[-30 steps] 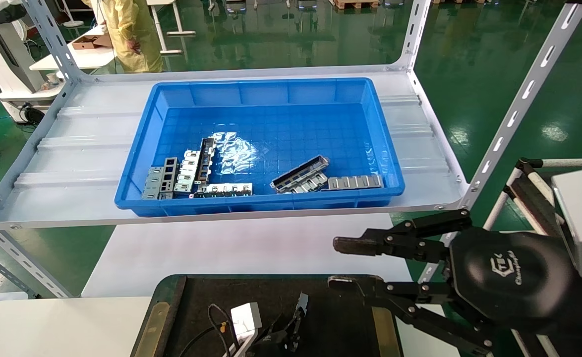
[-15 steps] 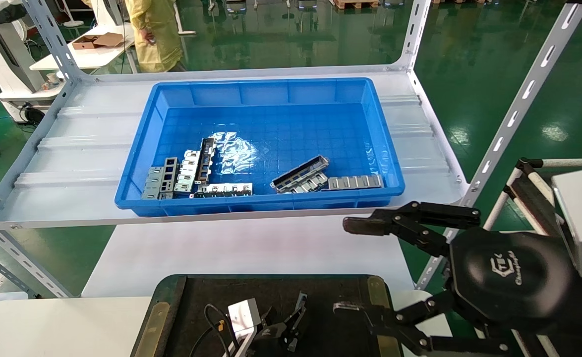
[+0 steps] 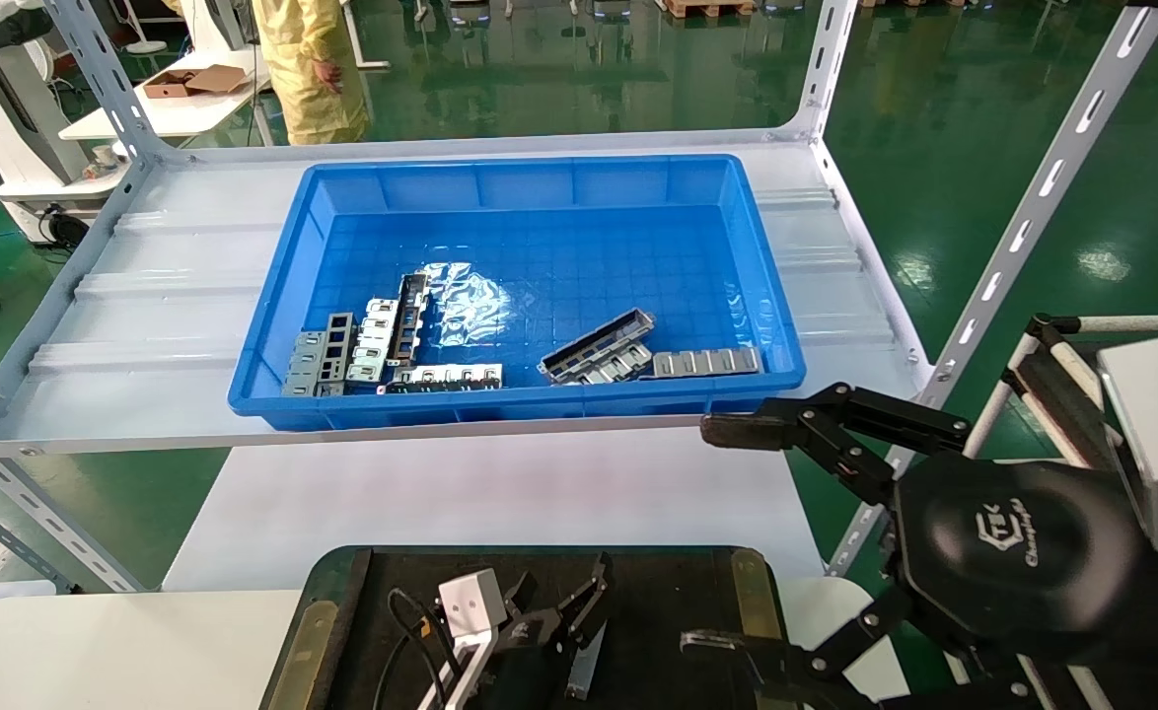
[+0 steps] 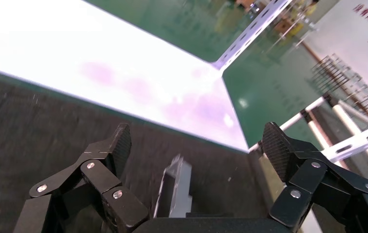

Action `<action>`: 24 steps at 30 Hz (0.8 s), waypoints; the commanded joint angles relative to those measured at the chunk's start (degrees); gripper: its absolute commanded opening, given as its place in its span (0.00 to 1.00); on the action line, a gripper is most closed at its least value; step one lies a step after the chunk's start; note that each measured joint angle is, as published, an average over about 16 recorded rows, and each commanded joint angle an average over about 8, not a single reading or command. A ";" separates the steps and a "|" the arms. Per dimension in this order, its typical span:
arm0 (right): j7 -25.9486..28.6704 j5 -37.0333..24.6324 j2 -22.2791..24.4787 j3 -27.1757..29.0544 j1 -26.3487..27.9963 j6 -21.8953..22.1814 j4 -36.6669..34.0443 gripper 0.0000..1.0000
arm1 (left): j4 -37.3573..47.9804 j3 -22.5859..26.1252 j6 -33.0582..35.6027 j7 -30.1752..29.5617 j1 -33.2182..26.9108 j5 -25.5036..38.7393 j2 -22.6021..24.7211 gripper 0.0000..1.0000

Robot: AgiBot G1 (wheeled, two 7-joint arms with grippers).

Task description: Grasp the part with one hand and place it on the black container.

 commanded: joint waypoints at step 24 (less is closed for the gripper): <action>-0.03 0.05 0.03 -0.07 0.02 0.03 0.00 1.00 | -6.69 17.85 -6.67 -40.67 -8.36 37.50 -19.75 1.00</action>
